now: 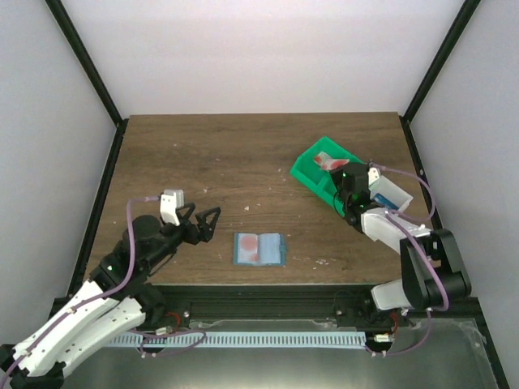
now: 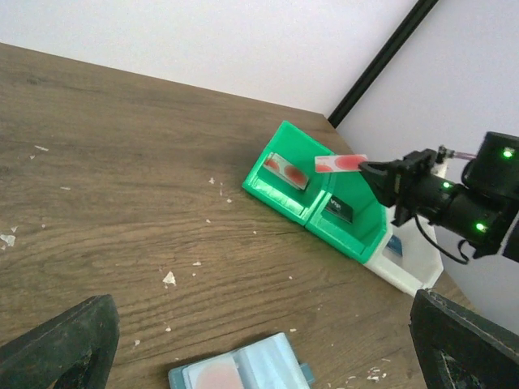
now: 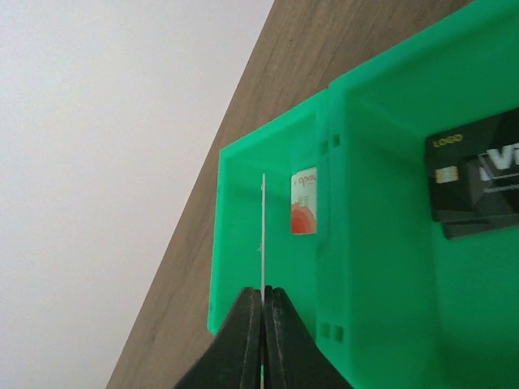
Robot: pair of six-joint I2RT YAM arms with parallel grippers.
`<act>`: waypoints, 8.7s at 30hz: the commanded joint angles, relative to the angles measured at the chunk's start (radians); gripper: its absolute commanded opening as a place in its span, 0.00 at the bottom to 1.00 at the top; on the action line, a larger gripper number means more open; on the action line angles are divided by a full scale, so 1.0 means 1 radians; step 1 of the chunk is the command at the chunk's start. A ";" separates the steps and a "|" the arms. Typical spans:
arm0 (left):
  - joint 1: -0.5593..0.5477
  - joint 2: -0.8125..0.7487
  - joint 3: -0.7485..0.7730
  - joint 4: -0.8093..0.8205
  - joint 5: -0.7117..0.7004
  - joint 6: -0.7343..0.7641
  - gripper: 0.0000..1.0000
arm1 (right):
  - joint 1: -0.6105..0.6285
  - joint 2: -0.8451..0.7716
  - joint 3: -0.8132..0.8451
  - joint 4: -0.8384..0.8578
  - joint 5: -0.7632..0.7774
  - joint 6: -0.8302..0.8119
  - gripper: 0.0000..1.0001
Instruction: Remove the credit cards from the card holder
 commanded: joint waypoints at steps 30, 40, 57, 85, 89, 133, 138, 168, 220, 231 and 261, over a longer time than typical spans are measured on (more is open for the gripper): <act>-0.001 -0.036 -0.005 0.014 0.054 0.029 1.00 | 0.016 0.472 0.441 -0.103 0.206 0.069 0.01; -0.001 -0.029 -0.007 0.016 0.059 0.032 1.00 | 0.030 0.571 0.549 -0.155 0.230 0.049 0.01; -0.001 -0.031 -0.005 0.018 0.062 0.036 1.00 | 0.034 0.570 0.589 -0.226 0.244 0.025 0.21; -0.001 -0.023 -0.005 0.016 0.056 0.038 1.00 | 0.038 0.610 0.646 -0.270 0.324 0.038 0.18; -0.001 -0.022 -0.006 0.016 0.056 0.038 1.00 | 0.038 0.557 0.613 -0.271 0.289 0.023 0.33; 0.082 0.463 -0.341 0.624 0.602 -0.396 0.93 | 0.405 -0.246 -0.114 -0.299 -0.604 -0.333 0.49; 0.132 0.444 -0.399 0.681 0.627 -0.428 0.96 | 0.493 -0.141 -0.153 -0.161 -0.631 -0.279 0.41; 0.156 0.550 -0.473 0.857 0.724 -0.428 0.98 | 0.679 0.247 -0.088 -0.093 -0.526 -0.258 0.12; 0.158 0.734 -0.435 0.940 0.726 -0.372 0.99 | 0.679 0.311 -0.156 0.030 -0.575 -0.228 0.01; 0.156 0.799 -0.437 1.001 0.737 -0.369 0.99 | 0.679 0.304 -0.136 -0.006 -0.570 -0.240 0.01; 0.075 0.875 -0.411 1.159 0.676 -0.511 0.99 | 0.681 0.300 -0.148 0.042 -0.570 -0.210 0.01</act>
